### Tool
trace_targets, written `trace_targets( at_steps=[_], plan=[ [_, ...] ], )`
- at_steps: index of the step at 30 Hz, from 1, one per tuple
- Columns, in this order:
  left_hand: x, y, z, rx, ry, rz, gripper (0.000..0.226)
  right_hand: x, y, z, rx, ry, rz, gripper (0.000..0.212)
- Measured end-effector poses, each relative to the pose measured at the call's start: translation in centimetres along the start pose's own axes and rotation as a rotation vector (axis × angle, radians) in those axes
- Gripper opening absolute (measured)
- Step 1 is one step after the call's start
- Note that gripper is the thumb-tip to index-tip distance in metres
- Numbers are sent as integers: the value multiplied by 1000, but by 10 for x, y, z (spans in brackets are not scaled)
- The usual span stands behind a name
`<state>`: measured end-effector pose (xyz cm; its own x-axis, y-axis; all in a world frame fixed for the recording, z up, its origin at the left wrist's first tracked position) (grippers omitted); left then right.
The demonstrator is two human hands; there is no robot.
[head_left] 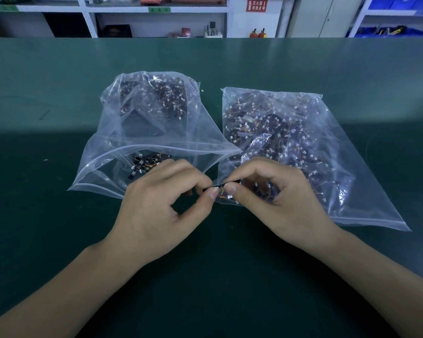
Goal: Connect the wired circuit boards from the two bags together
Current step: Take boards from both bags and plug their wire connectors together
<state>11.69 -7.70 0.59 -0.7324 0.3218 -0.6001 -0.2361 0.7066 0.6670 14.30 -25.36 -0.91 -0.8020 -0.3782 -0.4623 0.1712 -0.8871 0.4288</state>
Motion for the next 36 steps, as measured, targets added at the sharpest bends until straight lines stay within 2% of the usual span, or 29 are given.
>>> trace_targets(
  at_steps=[5, 7, 11, 13, 16, 22, 29, 36],
  plan=[
    [1, 0, 4, -8, -4, -14, 15, -2, 1, 1, 50, 10, -1, 11],
    [1, 1, 6, -17, -5, -41, 15, -3, 4, 3, 186, 61, 12, 17],
    [2, 9, 13, 11, 9, -122, 15, -3, 1, 0, 460, 118, 98, 43],
    [2, 10, 13, 11, -7, -119, 21, -2, -4, -1, 517, 130, 135, 44],
    [2, 7, 10, 25, -18, -99, 22, -3, 0, -2, 514, 117, 103, 38],
    [1, 2, 9, 56, -20, -54, 8, -3, 13, 3, 463, 91, -19, 32],
    [0, 2, 11, -71, 5, -92, 6, -1, 13, 9, 435, 124, -65, 29],
    [-6, -12, -7, -269, -102, -109, 14, 0, 10, 12, 426, 137, -64, 27]
  ],
)
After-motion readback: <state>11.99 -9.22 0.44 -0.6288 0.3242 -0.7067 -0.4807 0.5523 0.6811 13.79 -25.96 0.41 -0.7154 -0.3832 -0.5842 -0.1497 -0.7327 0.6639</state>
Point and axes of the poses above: each hand's wrist, its own x-axis away from the middle knuckle, its own y-axis out of the back of the hand, z = x × y, the point moved 8 cm from there along -x, towards the middle knuckle, and after that the axes turned 2 degrees about z, right-handed, at the moved point
